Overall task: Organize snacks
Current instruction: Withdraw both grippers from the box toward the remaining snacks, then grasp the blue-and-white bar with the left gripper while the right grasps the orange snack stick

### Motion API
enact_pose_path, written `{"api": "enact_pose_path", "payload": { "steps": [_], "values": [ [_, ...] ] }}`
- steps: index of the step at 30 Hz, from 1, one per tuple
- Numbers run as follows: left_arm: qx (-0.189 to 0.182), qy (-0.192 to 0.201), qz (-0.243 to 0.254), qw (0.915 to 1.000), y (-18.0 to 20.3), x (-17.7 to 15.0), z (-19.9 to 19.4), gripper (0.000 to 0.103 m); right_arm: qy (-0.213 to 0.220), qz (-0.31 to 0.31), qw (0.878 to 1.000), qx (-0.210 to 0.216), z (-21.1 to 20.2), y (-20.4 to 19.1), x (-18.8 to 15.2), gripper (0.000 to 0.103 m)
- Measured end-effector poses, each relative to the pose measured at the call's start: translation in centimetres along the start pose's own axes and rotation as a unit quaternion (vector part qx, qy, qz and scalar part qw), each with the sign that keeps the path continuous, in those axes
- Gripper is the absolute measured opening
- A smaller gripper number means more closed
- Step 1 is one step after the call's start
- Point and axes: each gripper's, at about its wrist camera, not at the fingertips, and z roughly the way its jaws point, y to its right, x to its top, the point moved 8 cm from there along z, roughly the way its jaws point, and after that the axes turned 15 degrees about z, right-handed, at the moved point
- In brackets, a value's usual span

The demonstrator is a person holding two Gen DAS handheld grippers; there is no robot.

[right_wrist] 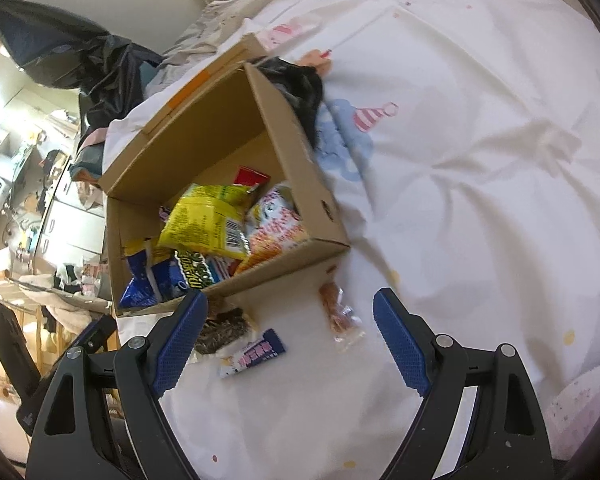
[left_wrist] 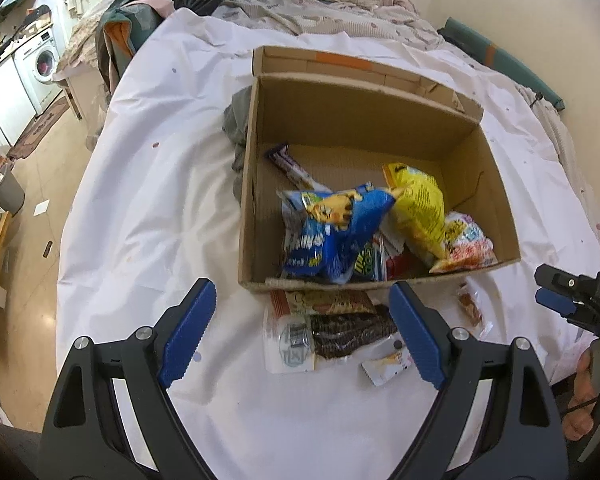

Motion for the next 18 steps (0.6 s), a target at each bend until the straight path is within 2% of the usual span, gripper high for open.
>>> {"api": "enact_pose_path", "payload": {
  "steps": [5,10,12,13,15,17,18],
  "values": [
    [-0.013,-0.019,0.013,0.9997,1.2,-0.9,0.9,0.086,-0.008,0.016,1.0,-0.008,0.6,0.6,0.1,0.087],
    [-0.046,-0.053,0.04,0.9967,4.1,-2.5,2.6,0.086,-0.016,0.018,1.0,-0.017,1.3,0.6,0.0,0.087],
    [-0.069,-0.075,0.065,0.9927,6.1,-3.3,3.7,0.086,-0.018,0.016,0.999,-0.021,1.4,0.6,-0.1,0.087],
    [-0.087,-0.1,0.1,0.9861,7.9,-4.0,4.7,0.086,-0.018,0.016,0.999,-0.022,1.4,0.7,0.0,0.087],
    [-0.1,-0.135,0.166,0.9718,10.6,-5.2,6.2,0.084,-0.015,0.025,0.999,-0.018,1.3,0.8,0.3,0.087],
    [-0.098,-0.14,0.222,0.96,12.3,-5.7,7.0,0.083,-0.013,0.036,0.999,-0.011,1.0,1.0,0.7,0.087],
    [-0.09,-0.142,0.249,0.9537,13.1,-5.8,7.5,0.078,-0.012,0.041,0.999,-0.007,0.9,1.0,0.9,0.087]
  ]
}}
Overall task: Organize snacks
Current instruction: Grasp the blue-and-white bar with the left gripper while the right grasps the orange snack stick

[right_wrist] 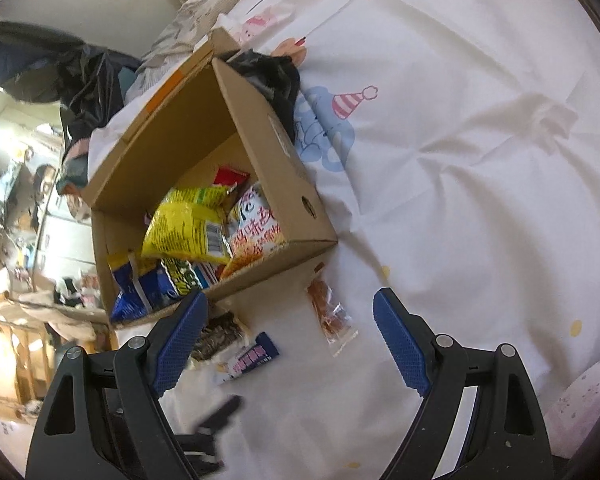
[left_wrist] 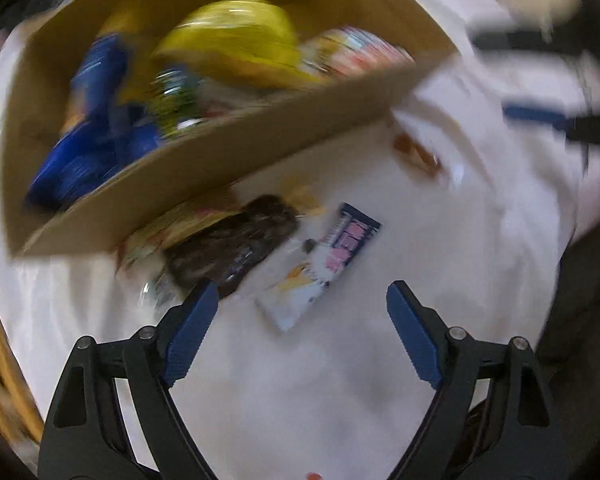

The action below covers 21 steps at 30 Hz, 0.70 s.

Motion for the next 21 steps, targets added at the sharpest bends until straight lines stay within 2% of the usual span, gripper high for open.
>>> {"api": "enact_pose_path", "payload": {
  "steps": [1,2,6,8,10,13,17,21],
  "values": [
    [0.004,-0.005,0.016,0.9999,0.4,0.4,0.5,0.075,0.0,0.002,1.0,0.001,-0.1,0.0,0.1,0.087],
    [0.004,-0.01,0.024,0.9997,0.6,0.7,0.8,0.068,0.001,0.003,1.0,0.002,-0.2,0.1,0.2,0.087],
    [-0.006,-0.024,0.038,0.999,1.3,1.9,2.2,0.024,0.003,0.011,1.0,0.002,-0.5,0.5,0.6,0.087],
    [-0.006,-0.021,0.046,0.9987,1.7,2.1,2.0,0.015,0.002,0.019,1.0,0.007,-0.7,0.7,0.7,0.087],
    [-0.005,-0.027,0.046,0.9986,2.0,2.0,1.4,0.014,0.003,0.02,1.0,0.007,-0.9,0.8,0.8,0.087],
    [-0.027,-0.026,0.015,0.9992,2.2,1.1,-0.1,0.014,0.003,0.022,1.0,0.007,-0.9,0.8,0.8,0.087],
    [-0.048,-0.006,-0.065,0.9967,0.2,-0.7,-3.2,0.014,-0.008,0.023,1.0,0.005,-0.5,0.8,0.5,0.087],
    [-0.04,0.014,-0.145,0.9885,-2.9,-2.7,-6.0,0.015,-0.037,0.019,0.999,-0.016,0.9,1.2,-0.3,0.087]
  ]
}}
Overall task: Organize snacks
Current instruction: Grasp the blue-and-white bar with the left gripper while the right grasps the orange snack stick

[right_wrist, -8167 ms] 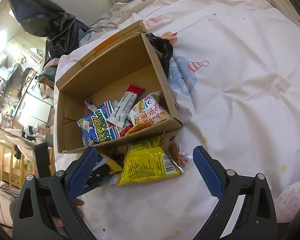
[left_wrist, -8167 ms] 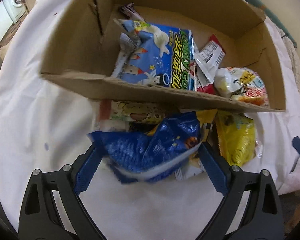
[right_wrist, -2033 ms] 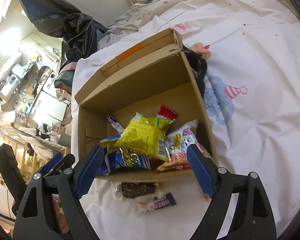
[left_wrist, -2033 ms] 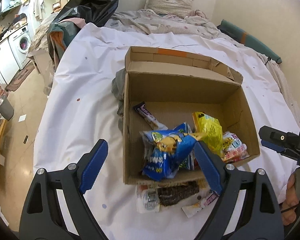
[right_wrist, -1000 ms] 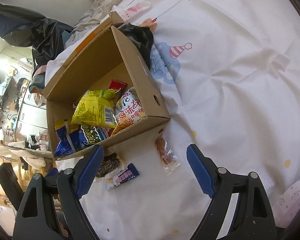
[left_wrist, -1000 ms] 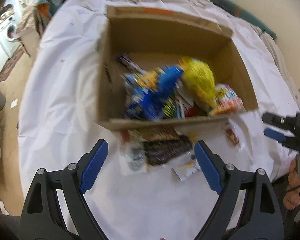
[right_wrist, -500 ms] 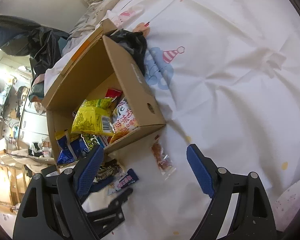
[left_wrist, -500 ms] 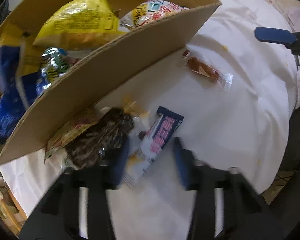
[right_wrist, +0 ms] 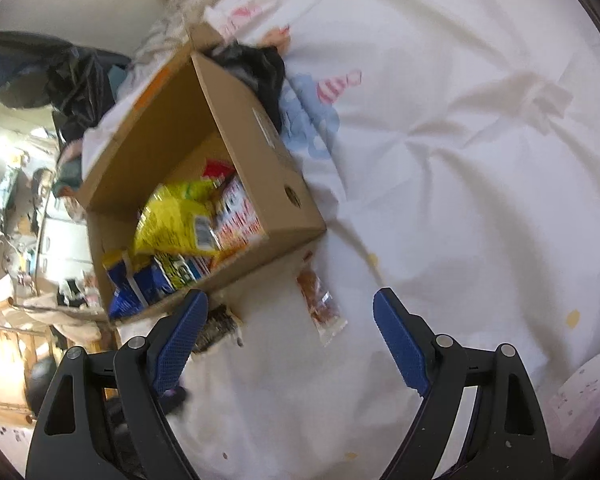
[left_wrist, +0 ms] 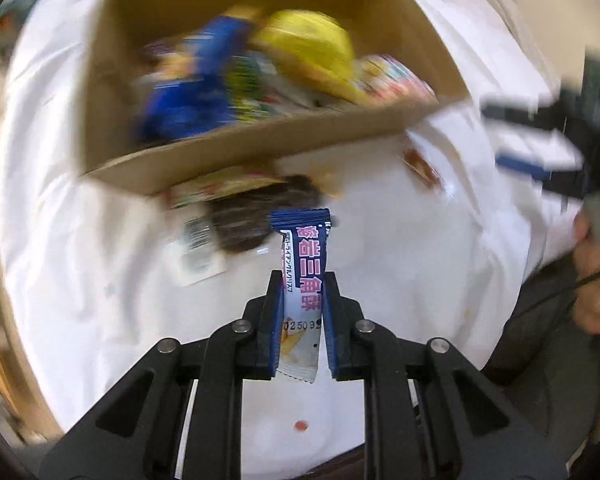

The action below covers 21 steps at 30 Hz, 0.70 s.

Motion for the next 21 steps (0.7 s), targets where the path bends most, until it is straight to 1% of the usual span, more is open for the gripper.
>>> {"api": "enact_pose_path", "payload": {
  "steps": [2,4,6,9,10,12,13,15,18,21],
  "values": [
    [0.004,0.009,-0.039,0.9992,-1.8,-1.2,-1.0,0.015,-0.012,0.003,1.0,-0.011,0.8,0.4,-0.3,0.087],
    [0.014,0.019,-0.071,0.9972,-3.6,-1.7,-1.6,0.015,-0.015,-0.004,0.999,-0.034,1.6,0.7,-0.5,0.087],
    [0.024,0.025,-0.091,0.9952,-4.7,-2.0,-2.1,0.015,-0.017,-0.015,0.998,-0.058,2.5,0.9,-0.7,0.087],
    [0.018,0.03,-0.115,0.9927,-5.8,-2.4,-2.1,0.015,-0.02,-0.044,0.995,-0.091,3.6,0.8,-1.1,0.086],
    [0.016,0.031,-0.114,0.9928,-6.4,-2.8,-2.2,0.015,-0.019,-0.062,0.992,-0.11,4.0,0.7,-1.2,0.085],
    [0.019,0.034,-0.11,0.9932,-6.2,-3.2,-2.2,0.015,-0.015,-0.093,0.986,-0.141,4.8,0.6,-1.3,0.081],
    [0.021,0.036,-0.108,0.9933,-6.3,-3.3,-2.3,0.015,-0.015,-0.107,0.982,-0.152,5.3,0.3,-1.4,0.076],
    [0.023,0.038,-0.107,0.9933,-5.9,-3.1,-2.0,0.015,-0.02,-0.13,0.978,-0.165,6.2,-0.2,-1.6,0.073],
    [0.028,0.037,-0.104,0.9935,-6.0,-3.1,-2.1,0.015,-0.014,-0.173,0.965,-0.197,7.4,-0.7,-2.1,0.073],
    [0.034,0.036,-0.101,0.9936,-5.9,-3.2,-2.0,0.015,-0.01,-0.191,0.958,-0.212,8.0,-1.0,-2.3,0.073]
  ]
}}
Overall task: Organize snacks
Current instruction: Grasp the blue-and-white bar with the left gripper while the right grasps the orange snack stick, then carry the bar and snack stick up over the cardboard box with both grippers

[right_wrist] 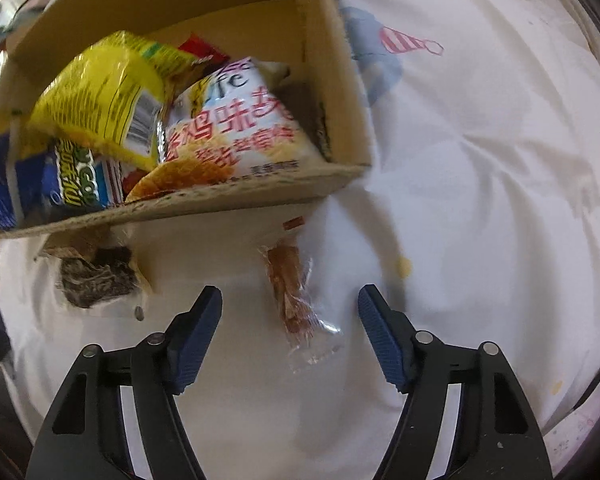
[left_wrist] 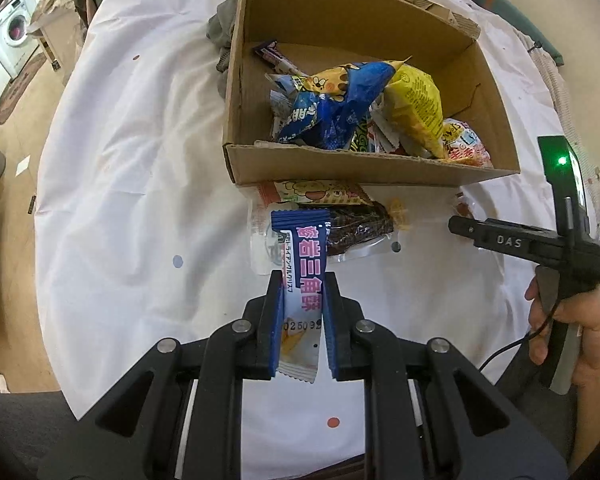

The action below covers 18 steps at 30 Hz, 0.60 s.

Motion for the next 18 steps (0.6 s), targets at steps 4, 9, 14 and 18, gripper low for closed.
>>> {"api": "enact_pose_path", "payload": {
  "steps": [4,9,14,18],
  "values": [
    [0.001,0.0,-0.003,1.0,0.0,0.3,0.2,0.015,0.011,-0.029,0.999,-0.018,0.3,-1.0,0.1,0.068],
    [0.005,-0.002,-0.012,0.9999,-0.4,0.5,0.4,0.015,0.03,-0.072,0.995,-0.056,0.7,-2.0,-0.1,0.026],
    [0.011,-0.002,-0.019,0.9998,-0.8,0.6,0.6,0.015,0.017,-0.072,0.997,-0.016,-0.2,-2.6,-0.9,0.018],
    [0.02,-0.003,-0.022,0.9996,-1.2,0.5,0.7,0.015,0.013,-0.073,0.997,0.013,-1.4,-2.4,-1.5,0.018]
  ]
}}
